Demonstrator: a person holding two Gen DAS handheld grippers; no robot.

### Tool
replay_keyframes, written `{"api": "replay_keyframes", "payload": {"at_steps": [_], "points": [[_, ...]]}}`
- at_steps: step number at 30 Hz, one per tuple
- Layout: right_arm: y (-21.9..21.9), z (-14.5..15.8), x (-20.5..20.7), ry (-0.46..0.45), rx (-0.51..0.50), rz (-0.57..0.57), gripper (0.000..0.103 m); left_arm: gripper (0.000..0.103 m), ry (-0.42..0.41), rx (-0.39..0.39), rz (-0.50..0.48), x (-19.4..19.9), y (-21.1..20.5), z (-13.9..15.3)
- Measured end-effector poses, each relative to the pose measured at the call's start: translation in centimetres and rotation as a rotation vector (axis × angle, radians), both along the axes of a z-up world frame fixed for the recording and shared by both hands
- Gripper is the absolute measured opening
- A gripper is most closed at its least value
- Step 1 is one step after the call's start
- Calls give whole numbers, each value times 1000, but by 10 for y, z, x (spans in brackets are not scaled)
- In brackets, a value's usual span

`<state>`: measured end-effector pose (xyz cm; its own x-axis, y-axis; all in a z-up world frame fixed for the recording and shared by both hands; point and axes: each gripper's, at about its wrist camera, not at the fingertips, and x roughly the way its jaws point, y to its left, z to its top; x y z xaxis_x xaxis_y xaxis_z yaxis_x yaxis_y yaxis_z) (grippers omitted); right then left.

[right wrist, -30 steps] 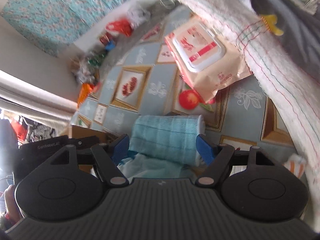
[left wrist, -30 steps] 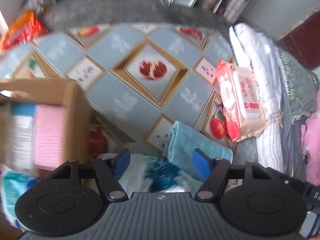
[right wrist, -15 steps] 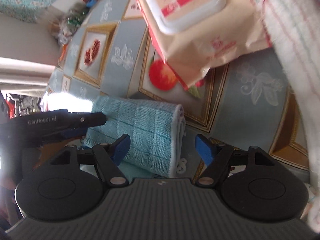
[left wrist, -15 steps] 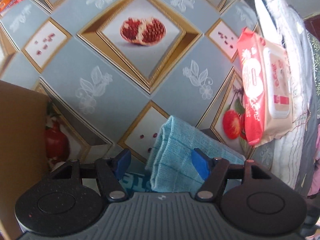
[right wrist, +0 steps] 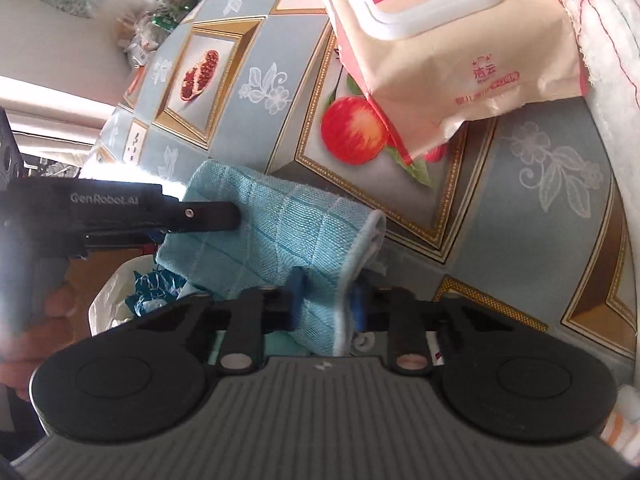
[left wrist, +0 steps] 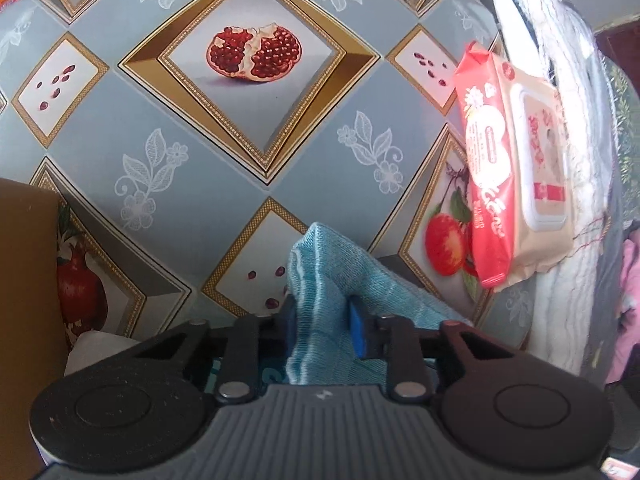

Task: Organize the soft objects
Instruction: 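Carry the towel with both tools into the box and open them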

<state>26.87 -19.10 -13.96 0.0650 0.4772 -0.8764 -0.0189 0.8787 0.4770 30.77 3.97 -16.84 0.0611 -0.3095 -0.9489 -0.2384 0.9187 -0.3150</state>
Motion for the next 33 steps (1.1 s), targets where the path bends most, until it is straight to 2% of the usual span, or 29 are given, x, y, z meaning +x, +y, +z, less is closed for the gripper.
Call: {"api": "replay_keyframes", "payload": {"at_steps": [5,11,15,18,22,26,29,33], "points": [[-4,27,-6,-91,-1,4,14,19,-28,-89,46,-6,17,20],[9,80,-9,-220,5,22,14,19,-146,-141,83,-23,34,69],[33,119,-12,-297,53,76,14,19,-232,-171,143,-46,63,109],[70,142,-15,-336,92,169,14,19,-282,-177,219,-73,99,137],[143,168,-20,-382,127,386,14,19,-342,-132,348,-123,156,164],[227,186,-35,-443,115,716,14,19,-352,-96,517,-184,212,168],[289,187,-52,-477,58,1001,14,19,-332,-91,637,-227,240,156],[354,168,-76,-407,-32,1320,13,18,-236,-110,747,-267,256,122]]}}
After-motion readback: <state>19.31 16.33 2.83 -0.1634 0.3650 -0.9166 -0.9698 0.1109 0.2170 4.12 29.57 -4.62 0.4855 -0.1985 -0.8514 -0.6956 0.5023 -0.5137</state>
